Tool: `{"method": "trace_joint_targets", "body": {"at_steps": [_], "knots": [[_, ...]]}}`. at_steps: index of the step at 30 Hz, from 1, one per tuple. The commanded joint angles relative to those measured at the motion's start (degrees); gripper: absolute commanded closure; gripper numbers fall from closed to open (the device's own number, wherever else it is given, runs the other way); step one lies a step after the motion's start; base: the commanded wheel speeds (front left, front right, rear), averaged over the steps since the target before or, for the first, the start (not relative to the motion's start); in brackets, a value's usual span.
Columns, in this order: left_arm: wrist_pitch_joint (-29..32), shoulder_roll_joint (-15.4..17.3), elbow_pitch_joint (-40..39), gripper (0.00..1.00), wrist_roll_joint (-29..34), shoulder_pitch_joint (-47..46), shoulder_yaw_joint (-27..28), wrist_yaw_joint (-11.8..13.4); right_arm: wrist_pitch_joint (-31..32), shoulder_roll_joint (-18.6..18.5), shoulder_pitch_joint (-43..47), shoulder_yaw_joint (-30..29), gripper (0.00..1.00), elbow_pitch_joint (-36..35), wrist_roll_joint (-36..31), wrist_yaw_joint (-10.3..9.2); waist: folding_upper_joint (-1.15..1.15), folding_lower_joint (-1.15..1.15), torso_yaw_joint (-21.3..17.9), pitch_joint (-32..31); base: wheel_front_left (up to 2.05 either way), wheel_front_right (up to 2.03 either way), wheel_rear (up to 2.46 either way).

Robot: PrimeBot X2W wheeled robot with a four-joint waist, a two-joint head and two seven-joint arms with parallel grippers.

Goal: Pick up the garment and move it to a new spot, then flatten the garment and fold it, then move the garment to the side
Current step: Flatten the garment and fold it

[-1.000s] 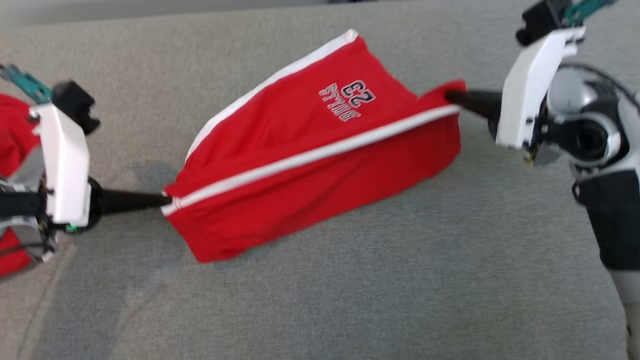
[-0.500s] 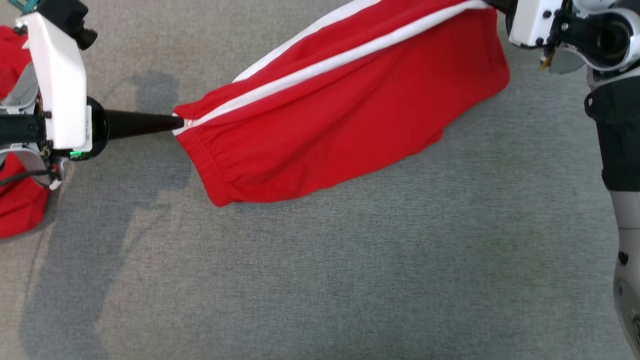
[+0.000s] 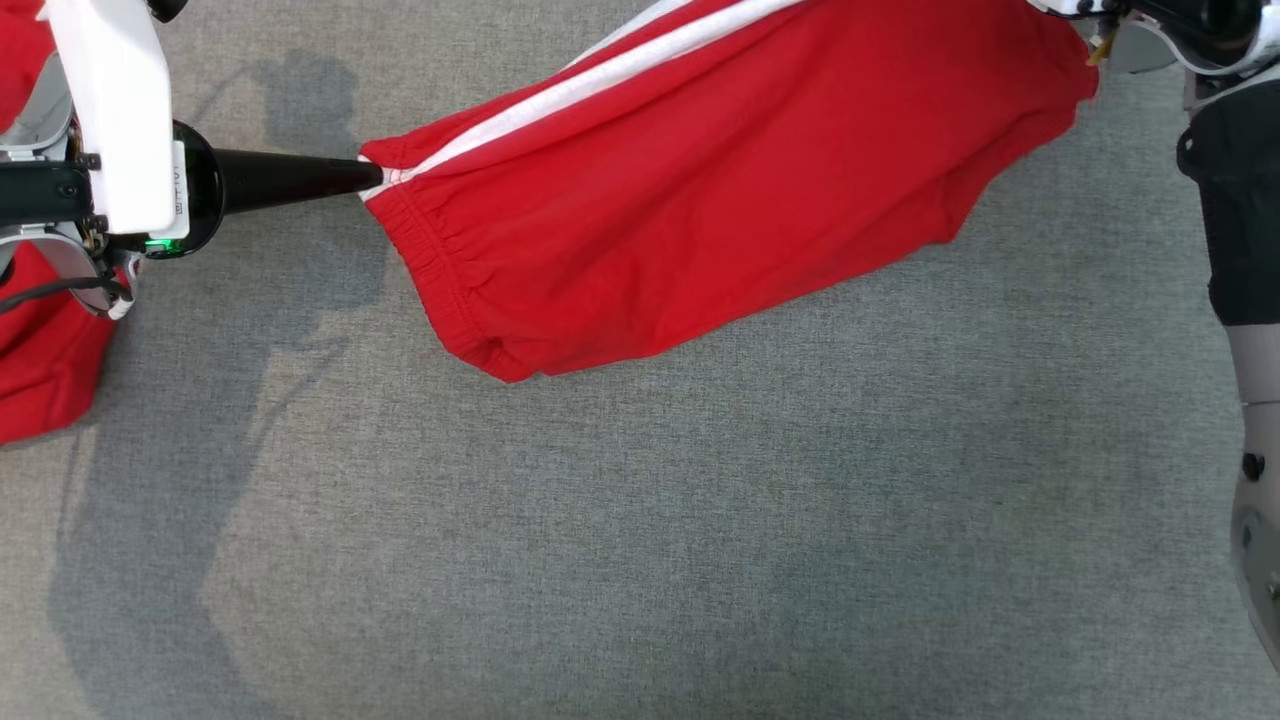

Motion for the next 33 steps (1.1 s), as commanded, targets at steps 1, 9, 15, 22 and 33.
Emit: {"method": "trace_joint_targets", "body": {"at_steps": [1, 9, 15, 22, 33], "knots": [[0.2, -0.2, 0.2, 1.00, 0.4, -0.9, 0.3, -0.4, -1.1, -0.1, -0.7, 0.5, 0.95, 0.5, -0.1, 0.01, 0.00, 0.00, 0.2, 0.1, 0.00, 0.00, 0.00], [-1.3, -0.8, 1.2, 0.00, 1.8, -0.1, 0.9, -0.5, -4.2, -0.3, -1.0, 1.9, 0.00, 3.0, 1.3, 0.01, 0.00, 0.00, 0.2, -0.5, 0.00, 0.00, 0.00], [-2.1, -0.9, 1.7, 0.00, 2.8, 1.2, 1.3, -0.6, -8.4, -0.3, 0.8, 4.3, 0.00, 3.3, 3.5, 0.01, 0.00, 0.00, -0.4, -3.2, 0.00, 0.00, 0.00], [-7.7, -0.2, 1.5, 0.00, 6.8, 3.4, 2.3, -0.6, -17.8, -2.9, 5.0, 9.6, 0.00, 0.6, 8.6, 0.01, 0.00, 0.00, -1.7, -8.6, 0.00, 0.00, 0.00], [-36.5, 1.3, -4.0, 0.00, 21.6, 12.6, 4.5, -0.5, -33.4, -6.3, 13.0, 15.2, 0.00, 7.3, 11.2, 0.01, 0.00, 0.00, -0.7, -14.4, 0.00, 0.00, 0.00]]}}
